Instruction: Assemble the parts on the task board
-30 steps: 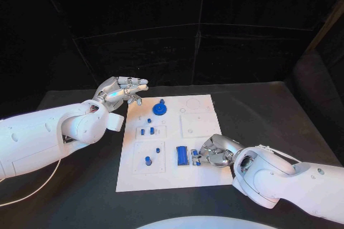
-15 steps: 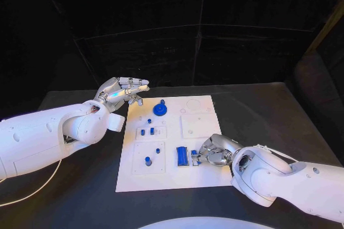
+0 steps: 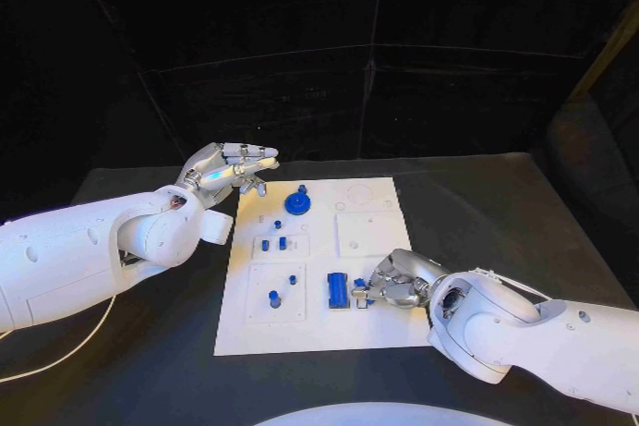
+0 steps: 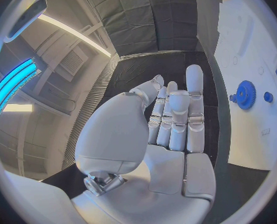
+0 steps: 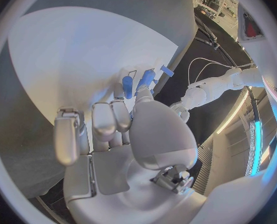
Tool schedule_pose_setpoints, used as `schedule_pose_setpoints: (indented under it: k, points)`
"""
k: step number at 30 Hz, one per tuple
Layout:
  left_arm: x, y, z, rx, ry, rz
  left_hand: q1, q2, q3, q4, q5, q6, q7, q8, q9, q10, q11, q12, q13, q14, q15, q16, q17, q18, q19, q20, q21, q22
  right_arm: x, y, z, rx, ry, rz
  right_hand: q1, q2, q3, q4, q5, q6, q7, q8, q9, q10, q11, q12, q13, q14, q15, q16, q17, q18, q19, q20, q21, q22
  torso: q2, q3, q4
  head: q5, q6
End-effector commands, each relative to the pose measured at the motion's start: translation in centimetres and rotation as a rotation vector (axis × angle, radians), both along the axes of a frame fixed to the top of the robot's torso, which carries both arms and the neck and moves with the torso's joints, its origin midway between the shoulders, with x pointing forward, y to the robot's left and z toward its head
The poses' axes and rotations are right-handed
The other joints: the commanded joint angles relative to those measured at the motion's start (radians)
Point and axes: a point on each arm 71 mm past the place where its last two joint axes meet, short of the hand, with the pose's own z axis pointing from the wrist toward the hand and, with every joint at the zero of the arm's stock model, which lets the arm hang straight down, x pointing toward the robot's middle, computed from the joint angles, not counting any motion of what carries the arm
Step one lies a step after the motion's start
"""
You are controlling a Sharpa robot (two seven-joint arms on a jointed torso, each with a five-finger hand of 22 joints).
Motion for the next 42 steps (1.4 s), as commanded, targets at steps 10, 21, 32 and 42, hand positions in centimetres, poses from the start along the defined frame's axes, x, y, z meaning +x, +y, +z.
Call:
schedule_pose_setpoints:
  k: [10, 21, 32, 42]
  points:
    - [0.0, -0.1, 0.1, -0.009, -0.003, -0.013, -0.008, 0.005, -0.006, 0.002, 0.003, -0.006, -0.002, 0.006, 0.001, -0.004, -0.001, 0.003, 0.002, -0.006, 0.001, 0.001, -0.001, 0.014, 0.001, 0.004, -0.005, -0.002, -0.5, 0.2, 0.6, -0.001, -0.039, 0.029, -0.065, 0.022, -0.037, 0.002, -0.019, 0.006, -0.002, -0.002, 0.011, 0.008, 0.001, 0.002, 0.001, 0.013, 0.004, 0.005, 0.003, -0.004, 0.028, 0.0, 0.003, 0.186, -0.001, 0.0002, -0.0011, 0.002, 0.0]
    - [0.0, 0.0, 0.1, -0.009, -0.003, -0.012, -0.008, 0.005, -0.006, 0.002, 0.003, -0.006, -0.002, 0.006, 0.001, -0.004, -0.001, 0.003, 0.002, -0.006, 0.001, 0.001, -0.001, 0.014, 0.001, 0.004, -0.005, -0.002, -0.7, -0.3, 1.1, -0.031, -0.093, 0.042, -0.058, 0.034, -0.041, -0.004, 0.009, 0.009, -0.004, -0.001, 0.016, 0.009, -0.001, 0.004, 0.003, 0.013, 0.003, 0.006, 0.003, -0.004, 0.029, -0.001, 0.004, 0.187, 0.0, -0.0001, -0.001, 0.001, 0.002]
    - [0.0, 0.0, 0.1, -0.009, -0.003, -0.01, -0.008, 0.005, -0.006, 0.002, 0.003, -0.006, -0.002, 0.006, 0.001, -0.004, -0.001, 0.003, 0.002, -0.006, 0.001, 0.001, -0.001, 0.014, 0.001, 0.004, -0.005, -0.002, -0.7, -0.5, 1.0, -0.052, -0.085, 0.073, 0.068, 0.024, -0.029, -0.068, 0.018, 0.008, -0.003, -0.004, 0.026, 0.006, -0.001, -0.001, 0.002, 0.012, 0.002, 0.002, -0.002, -0.004, 0.028, -0.002, 0.002, 0.186, 0.0, -0.0007, -0.0003, -0.002, 0.004]
    - [0.0, 0.1, 0.1, -0.008, -0.005, -0.007, -0.008, 0.005, -0.006, 0.002, 0.003, -0.006, -0.002, 0.006, 0.001, -0.004, -0.001, 0.003, 0.002, -0.006, 0.001, 0.001, -0.001, 0.014, 0.001, 0.004, -0.005, -0.002, 1.0, -1.9, 2.0, 0.166, -0.089, 0.026, 0.098, 0.033, -0.039, -0.075, 0.049, -0.075, 0.03, -0.056, 0.011, -0.056, 0.026, -0.124, -0.078, -0.025, 0.023, -0.087, -0.147, 0.023, -0.053, 0.013, -0.087, 0.103, -0.008, -0.0033, 0.0022, -0.006, 0.022]
